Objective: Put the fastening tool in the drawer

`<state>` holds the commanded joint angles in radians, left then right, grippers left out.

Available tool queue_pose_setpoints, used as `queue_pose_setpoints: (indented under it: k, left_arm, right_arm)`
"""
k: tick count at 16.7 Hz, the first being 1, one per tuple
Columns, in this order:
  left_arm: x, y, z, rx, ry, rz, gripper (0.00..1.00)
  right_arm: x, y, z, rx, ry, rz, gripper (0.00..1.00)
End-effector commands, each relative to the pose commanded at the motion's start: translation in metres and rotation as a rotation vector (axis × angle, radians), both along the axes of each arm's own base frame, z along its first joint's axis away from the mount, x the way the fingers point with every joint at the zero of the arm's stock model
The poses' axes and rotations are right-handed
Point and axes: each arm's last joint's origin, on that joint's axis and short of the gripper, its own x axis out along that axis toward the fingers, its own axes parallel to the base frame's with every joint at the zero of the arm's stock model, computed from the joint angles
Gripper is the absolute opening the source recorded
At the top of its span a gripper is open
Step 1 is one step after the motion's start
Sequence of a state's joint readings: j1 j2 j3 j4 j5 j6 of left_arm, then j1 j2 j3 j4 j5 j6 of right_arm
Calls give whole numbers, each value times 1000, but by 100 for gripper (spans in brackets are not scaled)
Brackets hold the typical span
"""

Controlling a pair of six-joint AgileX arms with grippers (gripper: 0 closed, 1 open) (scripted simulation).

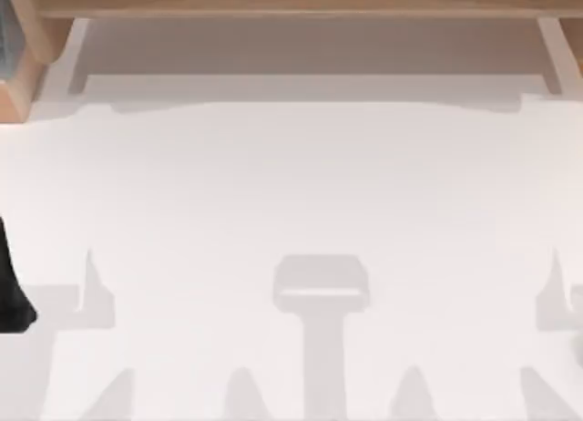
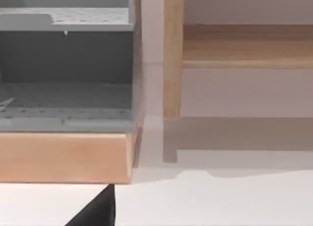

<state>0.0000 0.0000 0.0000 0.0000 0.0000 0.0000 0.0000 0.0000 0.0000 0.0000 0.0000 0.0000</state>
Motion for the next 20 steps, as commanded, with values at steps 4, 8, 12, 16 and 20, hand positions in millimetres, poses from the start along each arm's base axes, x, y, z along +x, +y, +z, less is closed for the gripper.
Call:
queue_pose_setpoints:
  k: [4,8,12,16,20]
  left_arm:
    - [0,0,0,0,0,0,100]
    - [0,0,0,0,0,0,100]
    - [0,0,0,0,0,0,100]
    - [0,0,0,0,0,0,100]
    - [0,0,0,0,0,0,100]
  right_arm:
    - [1,-1,7,-27,-12,-4,100]
    - [10,-5,42,-183,-58,-20,100]
    - [47,-16,84,-438,-70,-32,100]
    - [119,-41,100,-741,-31,-29,100]
    - [201,-83,71,-1037,17,-7,100]
